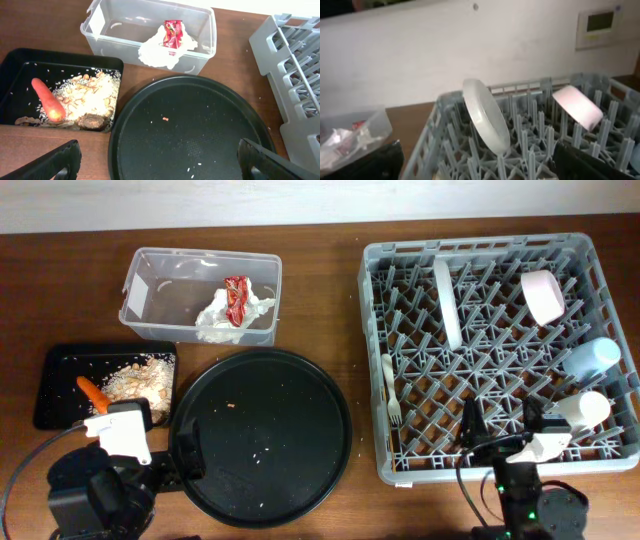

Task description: Sort waste into correct bins and load items into the dishwasher rack

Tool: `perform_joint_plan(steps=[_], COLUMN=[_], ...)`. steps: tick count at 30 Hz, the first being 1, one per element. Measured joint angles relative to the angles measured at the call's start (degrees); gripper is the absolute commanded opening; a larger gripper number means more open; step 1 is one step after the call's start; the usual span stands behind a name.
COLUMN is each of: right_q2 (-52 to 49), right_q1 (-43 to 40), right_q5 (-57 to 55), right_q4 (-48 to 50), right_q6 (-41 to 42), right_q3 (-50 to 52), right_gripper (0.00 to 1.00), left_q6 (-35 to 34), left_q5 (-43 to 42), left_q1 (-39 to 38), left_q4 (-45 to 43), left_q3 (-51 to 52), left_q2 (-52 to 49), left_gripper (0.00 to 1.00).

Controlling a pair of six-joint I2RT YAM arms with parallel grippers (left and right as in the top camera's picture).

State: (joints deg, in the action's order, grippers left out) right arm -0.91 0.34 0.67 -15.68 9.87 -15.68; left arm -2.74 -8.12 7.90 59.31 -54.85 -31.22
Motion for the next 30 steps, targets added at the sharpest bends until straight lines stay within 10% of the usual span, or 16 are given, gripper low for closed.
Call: perform_joint_plan(steps=[4, 26, 30], right_q2=[0.2, 0.3, 0.3], right_q1=[0.0, 1.1, 1.2], right_q5=[-0.3, -0.8, -0.9], right_q4=[18.9, 11.5, 11.5], right_q6=[0.0, 0.0, 0.0], right_q3=[13.0, 15.1, 15.1], right_gripper=[0.98, 0.98, 0.98], left_q6=[0.0, 0.2, 1.4], left_q5=[0.0, 0.3, 3.7], left_q1=[0.0, -0.3, -6.0], left_q4=[0.0, -0.3, -19.6], left_q3=[0.0, 1.0, 22.3], left_q2=[0.0, 0.9, 15.6], left_gripper=[1.00, 0.99, 0.99])
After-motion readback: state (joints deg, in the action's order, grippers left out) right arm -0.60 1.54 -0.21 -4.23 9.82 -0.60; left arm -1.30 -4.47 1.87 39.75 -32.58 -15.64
